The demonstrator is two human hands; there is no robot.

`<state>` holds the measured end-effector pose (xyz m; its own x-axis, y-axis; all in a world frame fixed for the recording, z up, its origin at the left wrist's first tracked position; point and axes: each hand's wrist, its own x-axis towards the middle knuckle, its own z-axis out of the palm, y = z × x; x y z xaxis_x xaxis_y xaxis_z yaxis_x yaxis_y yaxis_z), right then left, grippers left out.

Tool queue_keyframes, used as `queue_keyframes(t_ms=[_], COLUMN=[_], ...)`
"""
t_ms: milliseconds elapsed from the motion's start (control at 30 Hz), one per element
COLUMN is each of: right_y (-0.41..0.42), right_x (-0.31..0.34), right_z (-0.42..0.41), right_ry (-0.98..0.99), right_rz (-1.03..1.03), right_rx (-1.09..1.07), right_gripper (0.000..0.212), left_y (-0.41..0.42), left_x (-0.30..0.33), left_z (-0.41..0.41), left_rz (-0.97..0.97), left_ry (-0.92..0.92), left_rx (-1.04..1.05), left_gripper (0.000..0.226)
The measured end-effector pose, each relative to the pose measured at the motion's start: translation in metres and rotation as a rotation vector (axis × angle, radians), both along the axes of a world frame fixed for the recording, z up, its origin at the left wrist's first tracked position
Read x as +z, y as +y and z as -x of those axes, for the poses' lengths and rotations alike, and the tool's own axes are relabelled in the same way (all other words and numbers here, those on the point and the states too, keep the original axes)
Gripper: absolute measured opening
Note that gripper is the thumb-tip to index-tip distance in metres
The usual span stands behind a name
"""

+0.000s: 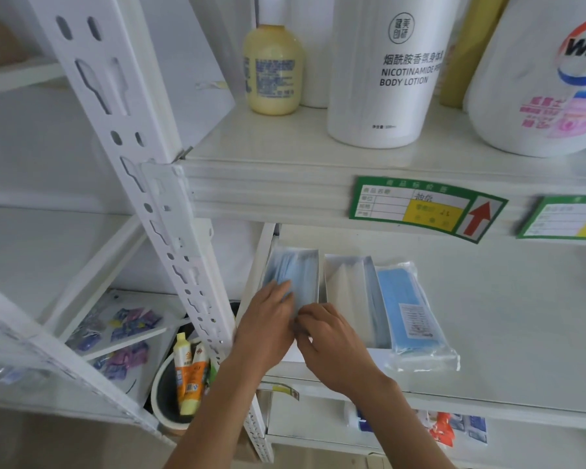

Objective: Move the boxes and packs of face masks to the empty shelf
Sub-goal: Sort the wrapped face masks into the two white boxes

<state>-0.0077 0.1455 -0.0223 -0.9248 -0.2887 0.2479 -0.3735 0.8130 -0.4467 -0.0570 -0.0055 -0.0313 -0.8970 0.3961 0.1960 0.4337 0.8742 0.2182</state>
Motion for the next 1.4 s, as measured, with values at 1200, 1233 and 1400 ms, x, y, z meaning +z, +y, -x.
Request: queue_keyframes(t_ms=[1200, 1233, 1400], right_y=[0.017, 0.017, 0.016], right_x=[0.007, 0.007, 0.005], right_z=[-0.01, -0.011, -0.011], right_ry=[-0.004, -0.006, -0.006], right_rz=[-0.168, -0.164, -0.15], right_rx=[-0.102, -0.106, -0.114], right_gripper=[0.021, 0.021, 0.021], left_y=[0.009, 0.01, 0.012], left_x=[-0.004, -0.002, 0.002], left_z=[-0.01, -0.009, -0.004], left_rz=[-0.136, -0.118, -0.115], left_ry=[-0.176, -0.175, -0.155], left_rx=[0.217, 0.221, 0.222], left_gripper=[0.05, 0.051, 0.039])
